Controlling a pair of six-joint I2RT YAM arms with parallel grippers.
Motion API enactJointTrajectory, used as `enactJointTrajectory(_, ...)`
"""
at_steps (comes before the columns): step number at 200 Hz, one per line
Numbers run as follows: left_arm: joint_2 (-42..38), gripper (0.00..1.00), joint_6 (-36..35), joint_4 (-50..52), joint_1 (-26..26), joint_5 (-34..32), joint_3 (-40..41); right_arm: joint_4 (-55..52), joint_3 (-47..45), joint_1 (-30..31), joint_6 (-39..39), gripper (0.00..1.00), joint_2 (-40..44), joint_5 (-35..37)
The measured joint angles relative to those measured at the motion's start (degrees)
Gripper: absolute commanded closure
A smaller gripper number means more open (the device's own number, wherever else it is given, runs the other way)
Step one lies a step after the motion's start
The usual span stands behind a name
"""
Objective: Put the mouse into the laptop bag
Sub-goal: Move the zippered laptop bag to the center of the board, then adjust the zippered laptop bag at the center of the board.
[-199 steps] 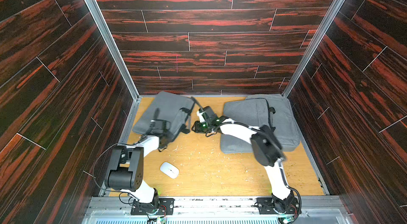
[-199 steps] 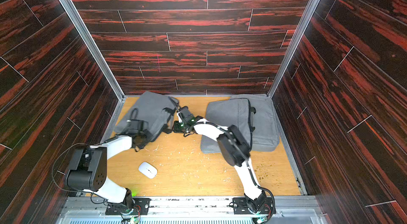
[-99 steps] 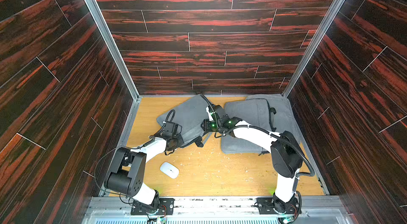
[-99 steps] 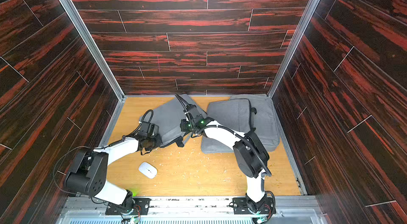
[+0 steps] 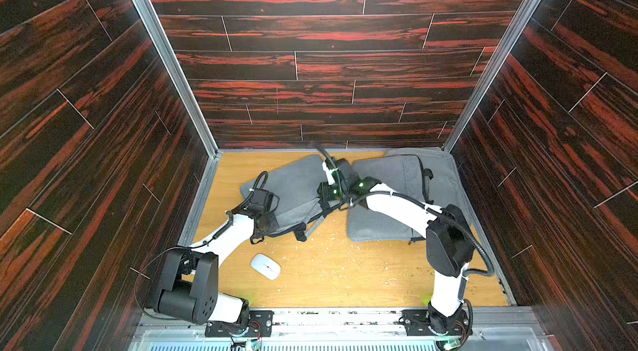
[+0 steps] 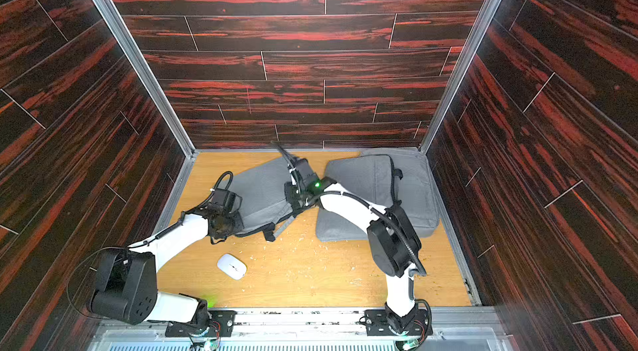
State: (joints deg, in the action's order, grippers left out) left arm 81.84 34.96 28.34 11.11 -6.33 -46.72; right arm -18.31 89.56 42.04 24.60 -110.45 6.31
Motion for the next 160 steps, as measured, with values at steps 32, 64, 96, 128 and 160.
enactJointTrajectory(32, -2.95, 0.23, 2.03, 1.68, -5.55, -2.16, 0.11, -2.05, 2.69, -2.89, -0.70, 0.58, -2.23, 0.17)
enactJointTrajectory(64, -6.78, 0.22, 3.04, 2.05, -7.30, -1.77, 1.42, -4.92, 6.82, -5.05, -1.57, 0.57, -6.16, 0.15)
enactJointTrajectory(96, -9.90, 0.20, 4.59, -0.04, -7.15, 2.60, 7.13, -7.06, 12.39, -9.66, -1.66, 0.57, -11.74, -1.07)
enactJointTrajectory(128, -11.54, 0.18, 6.45, -2.89, -6.21, 6.71, 12.96, -9.53, 19.45, -15.15, -1.62, 0.57, -19.39, -2.40)
enactJointTrajectory(160, -10.34, 0.18, 7.13, -5.99, -5.81, 8.00, 13.16, -10.99, 21.46, -15.96, -1.55, 0.58, -23.65, -5.33)
